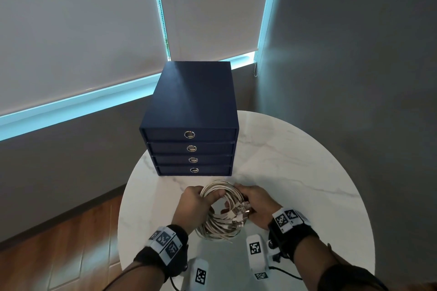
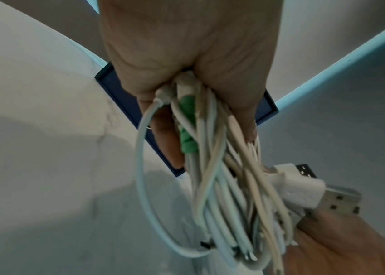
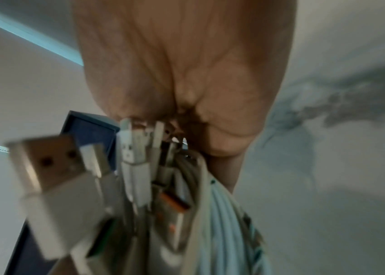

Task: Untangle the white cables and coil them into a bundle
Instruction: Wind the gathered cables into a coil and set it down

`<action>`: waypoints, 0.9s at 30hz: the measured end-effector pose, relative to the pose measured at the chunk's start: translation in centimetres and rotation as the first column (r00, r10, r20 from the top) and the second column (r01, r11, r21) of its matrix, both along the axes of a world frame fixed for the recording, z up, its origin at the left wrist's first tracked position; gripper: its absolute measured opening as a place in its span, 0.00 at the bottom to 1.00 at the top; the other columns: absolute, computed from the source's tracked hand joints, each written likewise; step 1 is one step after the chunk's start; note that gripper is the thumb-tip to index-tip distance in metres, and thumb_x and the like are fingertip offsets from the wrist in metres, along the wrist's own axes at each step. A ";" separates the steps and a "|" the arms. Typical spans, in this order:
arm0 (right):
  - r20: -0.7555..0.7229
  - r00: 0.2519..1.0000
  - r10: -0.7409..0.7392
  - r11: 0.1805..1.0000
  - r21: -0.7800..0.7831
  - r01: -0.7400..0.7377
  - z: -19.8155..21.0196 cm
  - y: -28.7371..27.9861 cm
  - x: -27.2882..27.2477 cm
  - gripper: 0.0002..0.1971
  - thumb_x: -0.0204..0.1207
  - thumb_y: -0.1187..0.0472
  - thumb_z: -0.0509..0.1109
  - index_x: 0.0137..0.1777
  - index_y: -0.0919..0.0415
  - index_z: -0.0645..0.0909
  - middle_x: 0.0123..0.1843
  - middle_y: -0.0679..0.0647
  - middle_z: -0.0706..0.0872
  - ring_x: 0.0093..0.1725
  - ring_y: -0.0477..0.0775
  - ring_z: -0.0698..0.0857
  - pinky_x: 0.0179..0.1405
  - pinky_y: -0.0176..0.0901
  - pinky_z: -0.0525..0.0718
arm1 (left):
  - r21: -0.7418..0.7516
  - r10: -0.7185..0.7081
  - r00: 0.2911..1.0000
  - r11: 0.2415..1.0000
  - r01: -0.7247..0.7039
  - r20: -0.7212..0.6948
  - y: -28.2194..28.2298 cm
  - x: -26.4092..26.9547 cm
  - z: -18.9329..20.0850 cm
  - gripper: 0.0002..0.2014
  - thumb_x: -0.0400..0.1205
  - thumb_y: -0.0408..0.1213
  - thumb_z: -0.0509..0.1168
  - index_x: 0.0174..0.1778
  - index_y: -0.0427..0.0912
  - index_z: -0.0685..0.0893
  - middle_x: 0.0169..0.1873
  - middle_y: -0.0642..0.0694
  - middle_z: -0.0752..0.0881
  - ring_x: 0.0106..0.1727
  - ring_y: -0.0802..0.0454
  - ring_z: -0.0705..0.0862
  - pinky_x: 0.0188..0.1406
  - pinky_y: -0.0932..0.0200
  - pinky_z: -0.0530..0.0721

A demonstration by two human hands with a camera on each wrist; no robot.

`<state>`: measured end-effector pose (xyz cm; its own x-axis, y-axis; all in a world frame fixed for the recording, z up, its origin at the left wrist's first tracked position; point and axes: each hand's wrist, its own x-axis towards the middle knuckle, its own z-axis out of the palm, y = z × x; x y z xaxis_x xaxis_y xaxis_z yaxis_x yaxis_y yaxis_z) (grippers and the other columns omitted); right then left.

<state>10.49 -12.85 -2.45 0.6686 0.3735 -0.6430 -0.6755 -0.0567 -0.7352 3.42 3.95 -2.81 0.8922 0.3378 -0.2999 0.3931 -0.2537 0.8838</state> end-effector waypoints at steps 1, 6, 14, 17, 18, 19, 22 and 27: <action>-0.007 1.000 -0.017 0.999 0.029 0.017 0.2 -0.1 -0.2 0.20 0.81 0.56 0.68 0.60 0.76 0.84 0.53 0.73 0.83 0.48 0.69 0.83 0.62 0.71 0.81 | -0.007 0.010 1.000 1.000 -0.010 0.003 0.0 0.0 0.0 0.21 0.75 0.56 0.77 0.36 0.38 0.88 0.24 0.44 0.90 0.26 0.49 0.89 0.32 0.58 0.85; -0.003 0.997 -0.080 0.982 0.172 0.079 0.5 -0.7 -0.6 0.13 0.77 0.71 0.64 0.55 0.76 0.86 0.50 0.72 0.88 0.50 0.67 0.87 0.61 0.66 0.85 | -0.108 0.116 0.993 0.988 -0.114 0.009 0.3 0.0 -0.4 0.27 0.72 0.56 0.79 0.33 0.30 0.87 0.25 0.40 0.89 0.27 0.49 0.85 0.35 0.52 0.84; -0.123 0.981 -0.152 0.961 0.213 0.176 0.4 -0.4 -2.0 0.14 0.81 0.70 0.59 0.47 0.72 0.87 0.47 0.68 0.89 0.41 0.63 0.88 0.48 0.56 0.86 | -0.132 0.149 0.985 0.982 -0.137 0.089 0.0 0.6 0.2 0.27 0.73 0.56 0.79 0.33 0.29 0.87 0.30 0.31 0.88 0.28 0.46 0.84 0.35 0.51 0.83; -0.180 0.973 -0.142 0.932 0.308 0.192 1.1 -0.2 -2.2 0.14 0.75 0.65 0.64 0.52 0.72 0.87 0.50 0.68 0.89 0.45 0.65 0.89 0.46 0.56 0.89 | -0.147 0.201 0.972 0.972 -0.183 0.122 -0.1 0.7 0.5 0.29 0.73 0.56 0.78 0.34 0.27 0.86 0.26 0.35 0.86 0.29 0.48 0.81 0.34 0.53 0.80; -0.204 0.971 -0.126 0.913 0.359 0.194 1.4 -0.2 -2.3 0.17 0.75 0.61 0.65 0.57 0.71 0.86 0.53 0.67 0.89 0.50 0.66 0.89 0.50 0.57 0.89 | -0.142 0.222 0.966 0.969 -0.203 0.133 -0.1 0.7 0.5 0.31 0.73 0.57 0.78 0.34 0.26 0.85 0.26 0.36 0.84 0.28 0.49 0.80 0.33 0.53 0.79; -0.215 0.972 -0.093 0.899 0.402 0.175 1.7 -0.2 -2.3 0.22 0.78 0.54 0.63 0.62 0.70 0.85 0.59 0.67 0.88 0.55 0.66 0.88 0.58 0.59 0.87 | -0.134 0.238 0.961 0.966 -0.220 0.140 0.0 0.8 0.5 0.31 0.73 0.58 0.78 0.34 0.26 0.85 0.26 0.37 0.84 0.28 0.50 0.80 0.33 0.53 0.79; -0.180 0.984 0.002 0.905 0.419 0.075 2.2 0.2 -2.4 0.34 0.81 0.36 0.55 0.69 0.63 0.82 0.67 0.66 0.85 0.64 0.65 0.85 0.68 0.58 0.80 | -0.093 0.274 0.950 0.961 -0.262 0.152 -0.1 0.9 0.6 0.25 0.74 0.56 0.78 0.31 0.34 0.87 0.25 0.43 0.88 0.29 0.49 0.85 0.34 0.53 0.82; -0.076 0.997 -0.020 0.944 0.327 0.044 2.1 0.9 -2.6 0.27 0.80 0.43 0.62 0.68 0.62 0.82 0.63 0.65 0.88 0.59 0.63 0.88 0.58 0.53 0.86 | -0.076 0.286 0.945 0.958 -0.277 0.160 -0.4 0.8 1.1 0.24 0.75 0.56 0.77 0.29 0.38 0.84 0.21 0.50 0.84 0.27 0.51 0.83 0.30 0.57 0.78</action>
<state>7.84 -11.94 -0.36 0.6412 0.5509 -0.5342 -0.7236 0.2024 -0.6599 4.19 3.56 -1.74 0.8018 0.5707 -0.1776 0.2869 -0.1068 0.9520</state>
